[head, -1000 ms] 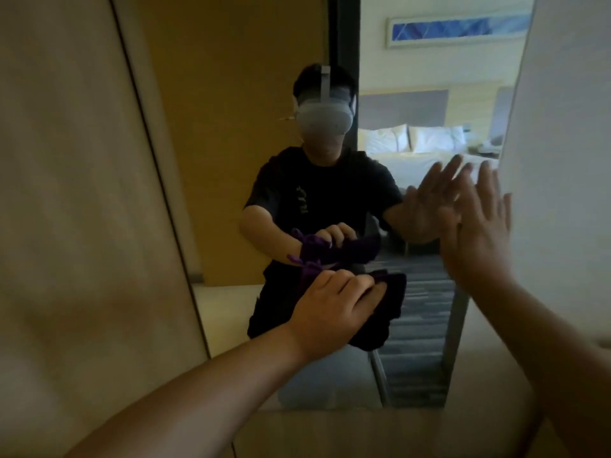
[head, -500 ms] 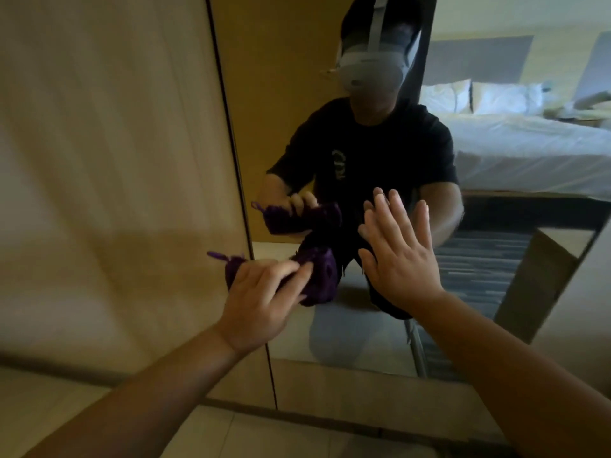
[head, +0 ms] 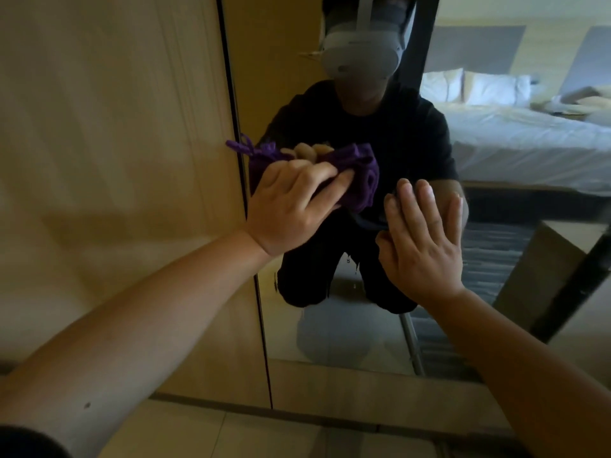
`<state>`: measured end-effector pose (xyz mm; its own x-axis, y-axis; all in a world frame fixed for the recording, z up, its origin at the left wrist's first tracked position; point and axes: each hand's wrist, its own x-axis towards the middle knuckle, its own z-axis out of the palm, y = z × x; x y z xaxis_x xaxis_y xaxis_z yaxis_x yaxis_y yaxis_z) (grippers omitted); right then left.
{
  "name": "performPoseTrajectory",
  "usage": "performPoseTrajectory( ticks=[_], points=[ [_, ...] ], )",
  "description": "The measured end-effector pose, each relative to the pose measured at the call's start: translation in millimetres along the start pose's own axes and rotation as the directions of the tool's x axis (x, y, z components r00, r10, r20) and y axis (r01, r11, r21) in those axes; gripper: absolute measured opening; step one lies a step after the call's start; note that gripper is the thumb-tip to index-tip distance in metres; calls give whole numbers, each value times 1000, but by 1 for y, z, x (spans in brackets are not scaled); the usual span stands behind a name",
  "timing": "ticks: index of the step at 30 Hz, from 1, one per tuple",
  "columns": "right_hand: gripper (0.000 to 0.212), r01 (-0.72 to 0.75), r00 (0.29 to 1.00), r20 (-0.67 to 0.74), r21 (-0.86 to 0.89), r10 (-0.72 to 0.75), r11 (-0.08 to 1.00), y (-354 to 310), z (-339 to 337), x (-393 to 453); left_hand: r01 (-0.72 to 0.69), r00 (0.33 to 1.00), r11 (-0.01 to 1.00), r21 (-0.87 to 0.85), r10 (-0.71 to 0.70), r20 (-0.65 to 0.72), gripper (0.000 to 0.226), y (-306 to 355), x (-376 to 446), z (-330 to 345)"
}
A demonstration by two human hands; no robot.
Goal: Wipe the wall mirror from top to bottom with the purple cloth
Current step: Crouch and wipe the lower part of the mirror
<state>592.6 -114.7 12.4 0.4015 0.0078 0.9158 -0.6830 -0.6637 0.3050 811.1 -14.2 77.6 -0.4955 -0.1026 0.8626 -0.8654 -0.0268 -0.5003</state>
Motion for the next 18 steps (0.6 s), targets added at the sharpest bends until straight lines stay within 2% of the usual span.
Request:
performPoseTrajectory(
  ticks=[8, 12, 14, 16, 18],
  points=[
    [56, 10, 999, -40, -15, -11, 1000, 0, 2, -2, -99, 979, 987, -126, 120, 168, 40, 63, -141, -5],
    [56, -9, 1000, -20, -21, 8, 1000, -2, 0, -1, -88, 966, 984, -157, 123, 228, 39, 84, -181, -5],
    [56, -22, 1000, 21, -17, 22, 1000, -3, -3, 0, -119, 930, 972, -203, 181, 320, 37, 91, -202, -12],
    [56, -29, 997, 65, -12, 29, 1000, -2, -6, 0, -162, 867, 953, -255, 261, 424, 40, 96, -222, -21],
    [58, -29, 992, 123, -17, 31, 999, -2, -11, 1, -116, 839, 950, -288, 249, 483, 41, 101, -228, -28]
  ],
)
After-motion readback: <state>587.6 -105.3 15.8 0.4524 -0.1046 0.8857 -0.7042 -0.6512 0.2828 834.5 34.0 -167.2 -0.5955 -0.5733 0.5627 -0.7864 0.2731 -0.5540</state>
